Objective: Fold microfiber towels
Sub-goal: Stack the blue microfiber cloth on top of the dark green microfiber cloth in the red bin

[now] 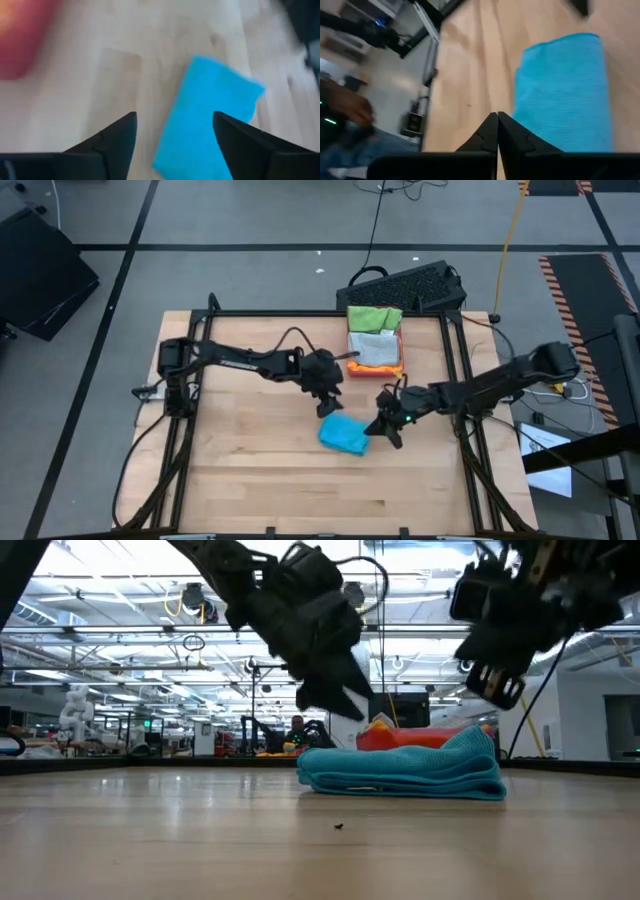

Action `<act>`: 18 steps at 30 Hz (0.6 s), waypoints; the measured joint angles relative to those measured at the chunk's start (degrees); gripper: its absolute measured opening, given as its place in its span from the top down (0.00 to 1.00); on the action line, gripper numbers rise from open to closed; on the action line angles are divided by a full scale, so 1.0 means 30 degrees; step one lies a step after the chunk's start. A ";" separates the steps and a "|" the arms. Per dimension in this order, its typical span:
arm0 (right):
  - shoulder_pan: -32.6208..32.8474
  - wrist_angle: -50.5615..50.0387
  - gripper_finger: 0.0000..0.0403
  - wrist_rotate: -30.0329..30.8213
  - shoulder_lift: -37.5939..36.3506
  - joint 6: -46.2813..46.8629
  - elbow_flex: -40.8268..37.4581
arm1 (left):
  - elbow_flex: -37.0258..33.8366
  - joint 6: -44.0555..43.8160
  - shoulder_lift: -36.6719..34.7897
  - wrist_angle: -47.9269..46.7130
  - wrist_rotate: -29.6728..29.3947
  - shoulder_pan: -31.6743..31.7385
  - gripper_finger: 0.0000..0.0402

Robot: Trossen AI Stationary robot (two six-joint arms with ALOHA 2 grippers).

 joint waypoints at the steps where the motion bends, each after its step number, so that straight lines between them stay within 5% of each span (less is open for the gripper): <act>1: 0.0111 -0.0177 1.00 0.0292 -0.0465 0.0537 0.0005 | -0.0011 0.0445 0.0302 -0.0007 0.0236 -0.0142 0.34; 13: 0.1409 -0.2089 1.00 0.2347 -0.2916 0.2155 -0.0001 | -0.0001 0.1677 0.3319 0.1009 0.0859 -0.0849 0.32; 18: 0.1402 -0.2255 1.00 0.2354 -0.2916 0.1622 -0.0001 | 0.0033 0.3204 0.3493 0.0982 0.1098 -0.1000 0.43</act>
